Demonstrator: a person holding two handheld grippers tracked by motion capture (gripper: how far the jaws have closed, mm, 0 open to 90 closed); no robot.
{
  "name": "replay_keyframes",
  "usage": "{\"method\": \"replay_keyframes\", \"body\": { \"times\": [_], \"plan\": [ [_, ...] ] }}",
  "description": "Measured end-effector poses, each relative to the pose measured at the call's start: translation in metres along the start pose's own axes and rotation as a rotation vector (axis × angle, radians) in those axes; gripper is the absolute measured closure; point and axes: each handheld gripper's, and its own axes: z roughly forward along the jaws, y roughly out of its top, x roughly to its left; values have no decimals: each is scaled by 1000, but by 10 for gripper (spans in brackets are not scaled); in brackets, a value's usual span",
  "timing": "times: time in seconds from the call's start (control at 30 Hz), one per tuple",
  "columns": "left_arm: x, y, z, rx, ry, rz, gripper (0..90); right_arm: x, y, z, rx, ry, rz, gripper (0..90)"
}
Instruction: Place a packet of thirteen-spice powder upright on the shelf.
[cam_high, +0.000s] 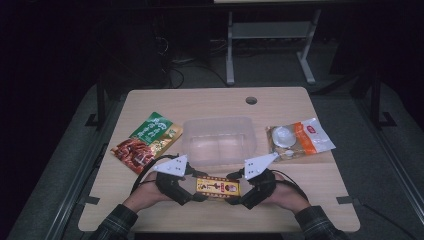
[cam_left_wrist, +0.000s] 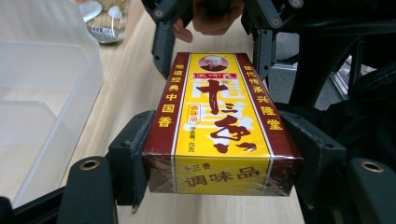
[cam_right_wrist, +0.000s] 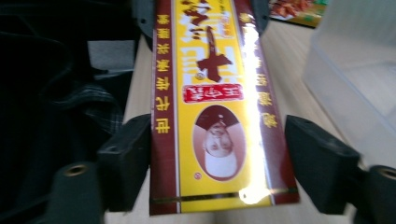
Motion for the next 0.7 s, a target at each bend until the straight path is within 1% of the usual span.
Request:
{"method": "replay_keyframes", "body": {
  "times": [0.03, 0.1, 0.17, 0.2, 0.27, 0.3, 0.33, 0.47, 0.53, 0.57, 0.63, 0.7],
  "plan": [
    [0, -1, -1, 0, 1, -6, 318, -1, -1, 0, 2, -8, 10, 172],
    [0, -2, -2, 4, 12, -17, 318, -1, -3, -2, 22, -31, 35, 145],
    [1, -4, -3, 10, 20, -31, 318, -1, -7, -5, 44, -69, 42, 140],
    [1, -5, -4, 13, 24, -34, 318, 0, -10, -9, 44, -89, 46, 138],
    [3, -6, -5, 16, 46, -48, 318, 2, -16, -15, 48, -92, 84, 137],
    [3, -6, -5, 16, 46, -48, 318, 2, -16, -15, 48, -92, 84, 137],
    [5, -6, -6, 19, 56, -49, 318, 4, -23, -22, 55, -117, 111, 137],
    [8, -5, -5, 26, 75, -49, 318, 9, -31, -28, 67, -145, 144, 140],
    [8, -4, -5, 36, 86, -52, 318, 13, -36, -30, 70, -164, 146, 142],
    [8, -3, -5, 42, 91, -51, 318, 15, -38, -31, 75, -168, 163, 142],
    [11, -2, -6, 38, 95, -63, 318, 19, -43, -31, 88, -207, 181, 145],
    [12, -2, -5, 32, 103, -74, 318, 20, -48, -31, 112, -259, 223, 145]
  ]
}}
